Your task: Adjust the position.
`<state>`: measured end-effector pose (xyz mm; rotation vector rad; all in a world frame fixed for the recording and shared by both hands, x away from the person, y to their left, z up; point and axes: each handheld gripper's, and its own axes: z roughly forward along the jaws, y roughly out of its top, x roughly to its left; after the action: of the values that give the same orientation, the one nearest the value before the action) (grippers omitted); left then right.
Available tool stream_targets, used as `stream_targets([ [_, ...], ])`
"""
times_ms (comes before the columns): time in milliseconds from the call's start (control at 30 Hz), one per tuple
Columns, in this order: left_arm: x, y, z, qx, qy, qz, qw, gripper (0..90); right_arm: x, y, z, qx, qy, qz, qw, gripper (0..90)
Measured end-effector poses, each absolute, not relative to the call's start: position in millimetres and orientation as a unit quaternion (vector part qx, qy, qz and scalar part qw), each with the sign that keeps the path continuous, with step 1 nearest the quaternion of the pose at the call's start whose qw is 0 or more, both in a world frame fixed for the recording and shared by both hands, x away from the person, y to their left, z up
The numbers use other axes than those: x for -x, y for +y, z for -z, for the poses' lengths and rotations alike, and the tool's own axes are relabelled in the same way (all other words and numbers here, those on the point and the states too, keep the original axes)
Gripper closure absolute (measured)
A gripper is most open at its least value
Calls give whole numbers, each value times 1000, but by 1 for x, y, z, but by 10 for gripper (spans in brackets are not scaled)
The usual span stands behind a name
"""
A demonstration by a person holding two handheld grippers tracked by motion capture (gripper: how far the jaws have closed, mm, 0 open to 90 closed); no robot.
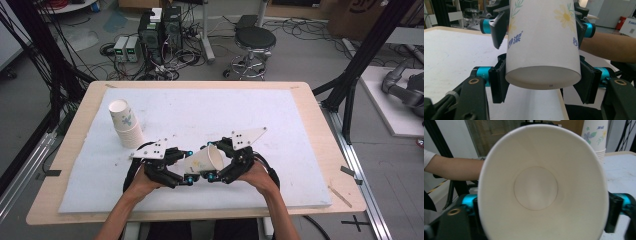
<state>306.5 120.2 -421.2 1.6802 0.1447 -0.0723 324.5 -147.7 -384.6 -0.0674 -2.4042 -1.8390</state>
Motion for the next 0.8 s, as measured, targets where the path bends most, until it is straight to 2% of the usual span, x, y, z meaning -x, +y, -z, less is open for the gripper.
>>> stream_targets([
  [133, -307, 120, 421, -745, 62, 32, 663, 370, -324, -147, 385, 12, -794, 605, 56, 288],
  [667, -306, 120, 421, -749, 57, 31, 659, 364, -323, -149, 387, 9, -792, 607, 59, 338],
  [700, -306, 120, 421, -747, 55, 35, 662, 345, -323, -149, 387, 9, -793, 607, 58, 338],
  [767, -306, 120, 421, -746, 70, 32, 661, 122, -323, -149, 387, 8, -791, 609, 59, 339],
  [800, -307, 121, 421, -748, 71, 31, 659, 60, -323, -149, 386, 9, -791, 609, 57, 338],
])
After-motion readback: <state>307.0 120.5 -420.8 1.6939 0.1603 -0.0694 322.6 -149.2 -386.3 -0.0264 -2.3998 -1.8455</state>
